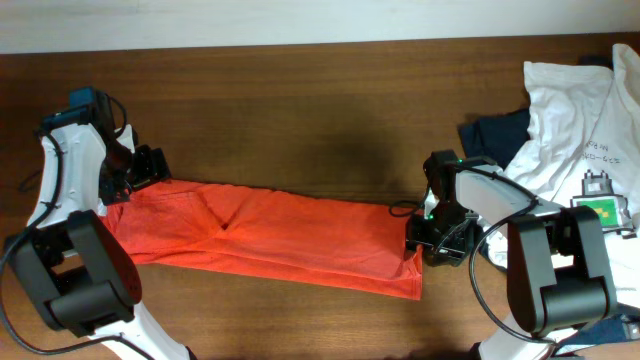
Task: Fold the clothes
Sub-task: 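Move the right gripper to the strip's right end and grasp it, then fold the strip's right end leftward over the middle with the right gripper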
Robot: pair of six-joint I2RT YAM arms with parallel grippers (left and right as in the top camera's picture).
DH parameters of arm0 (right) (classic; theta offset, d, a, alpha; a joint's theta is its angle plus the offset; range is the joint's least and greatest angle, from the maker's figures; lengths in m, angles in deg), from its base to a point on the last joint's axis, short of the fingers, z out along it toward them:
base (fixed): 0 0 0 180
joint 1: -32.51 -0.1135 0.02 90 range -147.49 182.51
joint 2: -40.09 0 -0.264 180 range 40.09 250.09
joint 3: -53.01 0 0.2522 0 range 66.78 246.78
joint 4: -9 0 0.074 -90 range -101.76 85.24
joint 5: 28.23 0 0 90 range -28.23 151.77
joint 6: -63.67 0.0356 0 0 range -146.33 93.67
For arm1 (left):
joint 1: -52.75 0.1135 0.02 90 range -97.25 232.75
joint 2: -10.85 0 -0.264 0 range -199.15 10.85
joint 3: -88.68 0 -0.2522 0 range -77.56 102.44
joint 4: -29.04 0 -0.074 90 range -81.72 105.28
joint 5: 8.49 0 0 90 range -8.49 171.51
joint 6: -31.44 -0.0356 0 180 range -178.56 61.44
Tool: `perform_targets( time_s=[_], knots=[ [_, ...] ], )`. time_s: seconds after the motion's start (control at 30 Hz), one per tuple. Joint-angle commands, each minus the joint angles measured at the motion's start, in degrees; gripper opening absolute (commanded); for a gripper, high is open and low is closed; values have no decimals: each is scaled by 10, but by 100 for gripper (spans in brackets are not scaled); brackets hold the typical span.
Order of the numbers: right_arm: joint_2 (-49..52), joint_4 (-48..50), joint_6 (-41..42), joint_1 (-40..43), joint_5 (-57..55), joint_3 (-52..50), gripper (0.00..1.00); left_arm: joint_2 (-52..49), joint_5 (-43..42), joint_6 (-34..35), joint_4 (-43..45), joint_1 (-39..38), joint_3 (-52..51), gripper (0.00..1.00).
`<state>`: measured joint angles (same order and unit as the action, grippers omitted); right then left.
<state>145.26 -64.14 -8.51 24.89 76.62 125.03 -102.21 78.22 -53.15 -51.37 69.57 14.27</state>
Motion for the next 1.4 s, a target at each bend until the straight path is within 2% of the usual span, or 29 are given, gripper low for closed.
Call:
perform_targets(
  time_s=[0.0, 0.13, 0.2, 0.23, 0.3, 0.33, 0.4, 0.47, 0.53, 0.6, 0.7, 0.87, 0.97, 1.17, 1.37],
  knots=[
    [-2, -8, 11, -3, 6, -5, 49, 2, -10, 1, -1, 0, 7, 85],
    [-2, -7, 9, -17, 27, -15, 43, 2, -10, 1, -1, 1, 7, 85],
    [-2, 3, 10, -34, 29, -15, 37, 2, -10, 1, -1, 1, 7, 85],
    [-2, 14, 12, -39, 29, -15, 22, 2, -10, 1, -1, 1, 7, 85],
    [-2, 30, 12, -39, 22, -15, 8, 2, -10, 1, -1, 1, 7, 85],
    [-2, 35, 12, -39, 7, -14, 4, 2, -10, 1, -1, 0, 7, 85],
    [-4, 4, 47, -24, -119, 6, 4, 2, -10, 1, -4, 1, 7, 85],
    [-5, -47, 47, 18, -183, 60, 4, 2, -10, 1, -5, 1, 7, 85],
    [-5, -85, 15, 60, -212, 125, 4, 2, -10, 1, -5, 1, 7, 85],
    [-6, -131, -5, 62, -215, 195, 4, 2, -11, 1, -5, 1, 7, 85],
    [-6, -140, -7, -13, -181, 244, 4, 2, -11, 1, -5, 1, 7, 85],
    [1, -74, -6, -181, -101, 246, 5, 2, -17, 1, -5, 0, 7, 85],
    [17, -46, -6, -252, -65, 246, 5, 2, -17, 1, -5, 0, 7, 86],
    [20, -11, -6, -322, -30, 245, 9, 2, -17, 1, -5, 1, 7, 86],
    [37, 37, -6, -329, -6, 245, 10, 2, -19, 1, -5, 0, 7, 86]
  ],
)
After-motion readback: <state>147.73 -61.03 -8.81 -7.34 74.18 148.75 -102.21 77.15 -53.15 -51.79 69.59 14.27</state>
